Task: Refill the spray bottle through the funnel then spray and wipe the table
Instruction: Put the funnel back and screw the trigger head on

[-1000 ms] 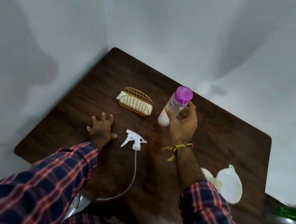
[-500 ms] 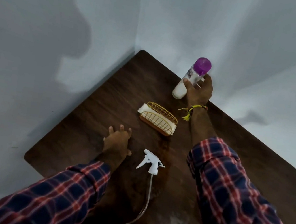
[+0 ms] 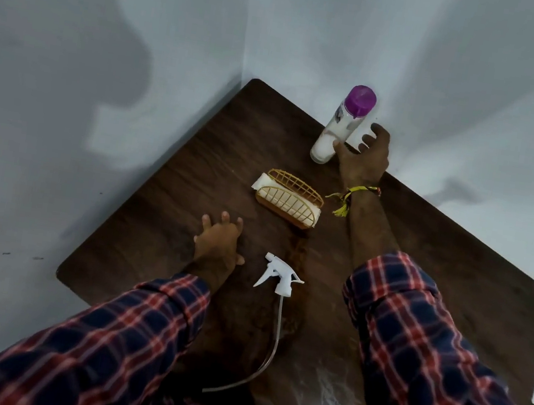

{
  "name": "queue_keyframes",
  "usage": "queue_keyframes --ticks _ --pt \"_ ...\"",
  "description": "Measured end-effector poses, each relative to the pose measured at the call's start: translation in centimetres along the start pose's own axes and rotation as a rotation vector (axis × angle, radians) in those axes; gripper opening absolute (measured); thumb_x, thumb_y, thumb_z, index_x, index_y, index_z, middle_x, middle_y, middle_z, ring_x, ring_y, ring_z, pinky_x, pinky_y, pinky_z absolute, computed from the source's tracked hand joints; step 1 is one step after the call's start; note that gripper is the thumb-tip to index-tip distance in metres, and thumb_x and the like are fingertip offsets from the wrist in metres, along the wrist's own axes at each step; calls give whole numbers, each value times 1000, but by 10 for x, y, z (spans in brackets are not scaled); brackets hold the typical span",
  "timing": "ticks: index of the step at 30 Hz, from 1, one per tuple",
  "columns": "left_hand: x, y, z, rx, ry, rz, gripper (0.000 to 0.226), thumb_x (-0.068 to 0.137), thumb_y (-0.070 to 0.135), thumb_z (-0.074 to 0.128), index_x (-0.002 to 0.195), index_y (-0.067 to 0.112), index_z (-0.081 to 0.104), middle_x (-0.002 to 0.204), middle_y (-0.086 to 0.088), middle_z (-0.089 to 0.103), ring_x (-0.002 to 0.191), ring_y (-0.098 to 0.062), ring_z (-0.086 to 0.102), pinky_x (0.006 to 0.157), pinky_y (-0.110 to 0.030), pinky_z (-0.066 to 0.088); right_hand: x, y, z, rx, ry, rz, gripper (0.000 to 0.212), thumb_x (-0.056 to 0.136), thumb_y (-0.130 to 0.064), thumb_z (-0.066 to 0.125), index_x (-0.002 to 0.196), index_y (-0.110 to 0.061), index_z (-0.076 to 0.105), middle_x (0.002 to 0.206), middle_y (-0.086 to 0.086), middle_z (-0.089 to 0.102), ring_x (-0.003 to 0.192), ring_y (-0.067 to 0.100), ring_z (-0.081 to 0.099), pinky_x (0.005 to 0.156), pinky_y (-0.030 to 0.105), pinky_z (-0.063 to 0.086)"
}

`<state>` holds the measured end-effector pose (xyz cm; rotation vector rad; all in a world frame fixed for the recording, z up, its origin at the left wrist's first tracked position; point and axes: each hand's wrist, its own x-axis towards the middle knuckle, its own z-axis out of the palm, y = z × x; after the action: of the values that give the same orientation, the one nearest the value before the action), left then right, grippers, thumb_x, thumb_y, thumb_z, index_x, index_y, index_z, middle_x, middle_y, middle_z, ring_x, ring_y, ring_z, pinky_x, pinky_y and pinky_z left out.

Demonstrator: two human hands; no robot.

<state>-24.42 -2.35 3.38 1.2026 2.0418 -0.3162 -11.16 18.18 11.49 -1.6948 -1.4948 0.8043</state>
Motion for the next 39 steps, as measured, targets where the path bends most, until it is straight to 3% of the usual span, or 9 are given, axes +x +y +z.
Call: queue_keyframes --ticks 6,12,16,19,23,26,31,36,39 --pt "-10 0 4 6 34 17 94 86 32 70 154 28 6 163 -4 -2 147 -43 -1 110 -61 32 -79 24 -58 175 172 87 55 75 -13 83 124 -8 59 109 8 67 98 19 67 69 3 50" --pt "-25 -3 9 -37 95 65 93 85 29 71 155 26 10 163 -6 0 147 -42 0 112 -62 26 -176 50 -101 156 185 132 41 78 -8 80 115 -9 64 102 5 70 91 13 68 73 6 52" --pt "-57 3 25 -166 291 127 64 89 24 66 146 20 37 149 -11 42 140 -32 33 111 -51 36 -225 58 -137 42 228 39 21 81 -12 77 101 -14 71 92 -2 72 80 6 67 74 15 55" --pt "-88 19 46 -250 457 324 49 92 24 62 138 18 50 140 -7 53 135 -27 42 111 -45 36 -246 61 -173 -73 289 -65 8 83 -17 74 91 -16 73 87 -5 70 76 5 66 72 21 56" --pt "-118 56 80 -352 406 570 44 89 23 67 131 14 58 132 -6 60 126 -25 52 108 -41 40 -251 69 -230 -156 517 -157 6 81 -11 73 87 -12 72 85 -1 69 72 12 63 74 17 49" --pt "-138 87 98 -355 271 652 52 88 26 69 137 17 53 141 -5 53 136 -22 43 111 -33 33 -248 91 -275 -243 631 15 16 80 -18 72 95 -15 72 97 2 70 85 20 64 84 29 49" --pt "-159 136 107 -310 68 762 73 81 40 74 146 29 40 148 5 46 135 -14 42 111 -27 32 -230 137 -323 -284 283 498 47 81 -32 74 119 -5 65 119 14 66 109 33 62 93 41 50" --pt "-181 213 112 -304 -38 852 72 81 38 75 142 22 42 143 3 50 130 -18 48 104 -24 36 -220 149 -336 -210 162 415 18 81 -17 74 95 -6 75 87 6 73 81 20 67 77 30 55" --pt "-180 244 120 -289 16 783 60 83 41 72 134 19 51 135 -1 58 121 -20 55 101 -29 42 -217 150 -342 -166 138 353 18 82 -13 73 98 -4 75 91 6 72 81 16 64 77 28 54"
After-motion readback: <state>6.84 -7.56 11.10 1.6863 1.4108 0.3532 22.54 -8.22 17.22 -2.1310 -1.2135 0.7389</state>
